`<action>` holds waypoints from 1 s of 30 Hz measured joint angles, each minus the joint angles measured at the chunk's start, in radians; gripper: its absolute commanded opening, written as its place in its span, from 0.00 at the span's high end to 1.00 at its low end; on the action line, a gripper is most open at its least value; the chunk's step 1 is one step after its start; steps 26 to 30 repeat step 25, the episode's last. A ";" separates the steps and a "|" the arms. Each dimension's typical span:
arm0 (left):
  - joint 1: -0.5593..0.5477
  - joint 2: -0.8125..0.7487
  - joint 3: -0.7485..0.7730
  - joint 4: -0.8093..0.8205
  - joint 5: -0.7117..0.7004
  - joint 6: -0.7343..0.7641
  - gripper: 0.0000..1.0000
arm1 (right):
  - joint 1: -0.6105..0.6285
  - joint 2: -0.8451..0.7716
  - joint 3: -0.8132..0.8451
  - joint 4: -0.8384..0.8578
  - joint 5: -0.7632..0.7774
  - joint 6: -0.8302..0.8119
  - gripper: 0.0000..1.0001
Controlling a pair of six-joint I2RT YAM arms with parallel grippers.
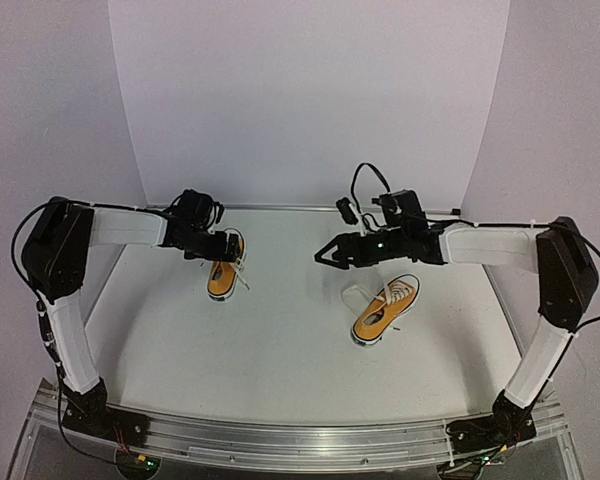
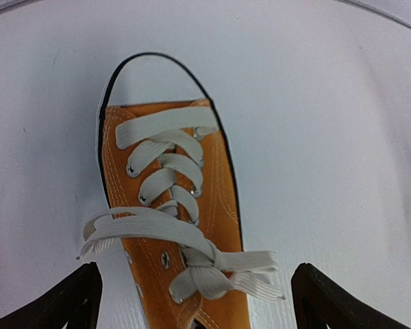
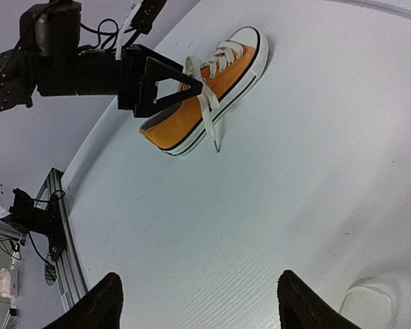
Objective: Tie the shoes
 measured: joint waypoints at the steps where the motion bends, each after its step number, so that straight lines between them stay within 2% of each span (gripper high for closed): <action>1: 0.000 -0.037 -0.013 0.000 0.008 0.001 0.00 | 0.000 -0.022 0.000 -0.003 0.014 -0.009 0.25; 4: 0.000 -0.196 -0.077 0.016 0.021 -0.011 0.00 | 0.000 -0.132 -0.030 0.017 0.075 -0.031 0.04; 9: 0.000 -0.487 -0.216 0.101 0.044 -0.074 0.00 | 0.000 -0.448 -0.188 0.153 0.242 -0.021 0.02; 13: -0.003 -0.506 -0.220 0.097 0.118 -0.103 0.00 | 0.000 -0.556 -0.255 0.257 0.345 0.005 0.02; 23: -0.195 -0.344 -0.378 0.051 0.160 -0.149 0.00 | -0.002 -0.338 -0.426 0.286 0.286 0.158 0.02; 30: -0.207 -0.335 -0.391 0.052 0.166 -0.158 0.00 | -0.002 -0.330 -0.451 0.285 0.278 0.181 0.02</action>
